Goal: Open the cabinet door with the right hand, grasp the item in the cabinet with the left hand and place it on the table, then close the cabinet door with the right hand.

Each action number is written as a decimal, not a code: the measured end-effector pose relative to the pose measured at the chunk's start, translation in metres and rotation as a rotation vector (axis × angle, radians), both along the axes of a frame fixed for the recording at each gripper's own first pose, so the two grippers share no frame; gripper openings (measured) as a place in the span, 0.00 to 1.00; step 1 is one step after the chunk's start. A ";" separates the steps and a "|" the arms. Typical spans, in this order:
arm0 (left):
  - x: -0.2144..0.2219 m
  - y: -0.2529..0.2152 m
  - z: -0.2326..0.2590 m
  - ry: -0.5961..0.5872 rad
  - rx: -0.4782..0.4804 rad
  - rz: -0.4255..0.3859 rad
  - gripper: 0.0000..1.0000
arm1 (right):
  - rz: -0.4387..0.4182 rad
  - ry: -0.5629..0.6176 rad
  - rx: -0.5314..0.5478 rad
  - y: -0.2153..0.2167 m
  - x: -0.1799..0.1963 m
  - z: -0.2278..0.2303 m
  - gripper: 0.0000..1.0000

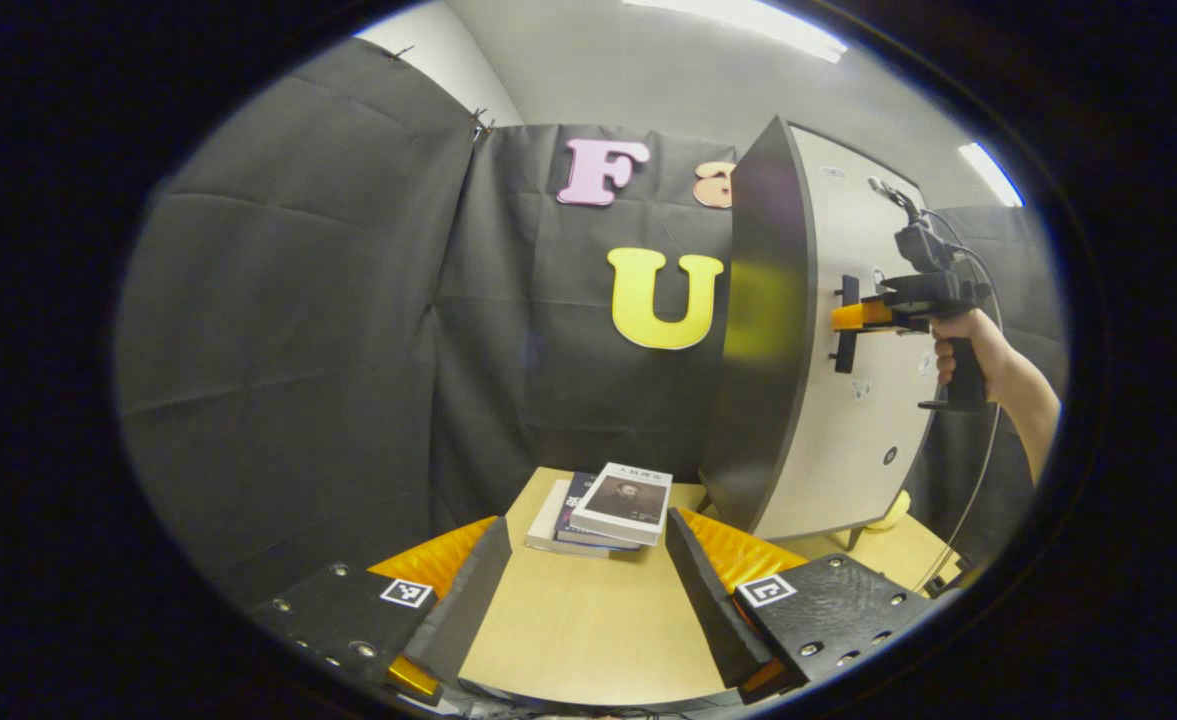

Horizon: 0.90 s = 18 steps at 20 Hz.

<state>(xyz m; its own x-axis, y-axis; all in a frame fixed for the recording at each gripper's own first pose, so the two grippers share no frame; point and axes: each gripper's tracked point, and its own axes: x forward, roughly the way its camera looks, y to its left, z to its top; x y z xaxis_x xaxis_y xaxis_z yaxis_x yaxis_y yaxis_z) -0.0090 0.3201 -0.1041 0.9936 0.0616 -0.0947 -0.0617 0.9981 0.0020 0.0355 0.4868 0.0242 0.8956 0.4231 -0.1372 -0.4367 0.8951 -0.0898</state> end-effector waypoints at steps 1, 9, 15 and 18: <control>0.000 -0.002 -0.002 0.003 0.001 -0.001 0.92 | -0.002 -0.003 0.003 -0.001 -0.002 0.000 0.09; -0.012 -0.006 -0.007 0.011 -0.027 0.013 0.92 | 0.052 0.019 0.045 -0.009 -0.030 0.006 0.07; -0.015 -0.014 -0.008 0.030 -0.007 -0.023 0.92 | 0.114 0.049 0.071 -0.024 -0.056 0.010 0.09; -0.012 -0.037 -0.004 0.029 0.032 -0.052 0.92 | 0.130 0.054 0.073 -0.024 -0.056 0.010 0.07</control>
